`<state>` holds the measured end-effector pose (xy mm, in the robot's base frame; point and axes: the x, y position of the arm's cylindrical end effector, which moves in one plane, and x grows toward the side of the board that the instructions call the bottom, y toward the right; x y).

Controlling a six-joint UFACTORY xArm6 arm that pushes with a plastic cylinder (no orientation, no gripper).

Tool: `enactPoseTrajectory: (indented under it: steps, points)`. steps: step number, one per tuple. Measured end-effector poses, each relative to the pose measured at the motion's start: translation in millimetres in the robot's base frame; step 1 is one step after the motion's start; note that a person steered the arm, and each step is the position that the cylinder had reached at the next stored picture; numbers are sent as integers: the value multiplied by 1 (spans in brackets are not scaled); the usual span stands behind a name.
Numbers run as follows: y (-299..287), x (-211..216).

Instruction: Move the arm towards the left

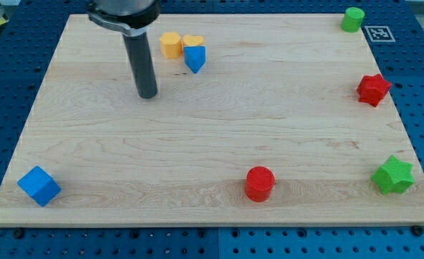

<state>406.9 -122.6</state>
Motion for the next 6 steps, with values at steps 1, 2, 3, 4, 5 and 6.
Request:
enactPoseTrajectory:
  steps: [1, 2, 3, 4, 5, 6]
  points:
    - [-17, 3]
    - [-18, 3]
    - [-18, 3]
    - [-27, 3]
    - [-42, 3]
    - [-57, 5]
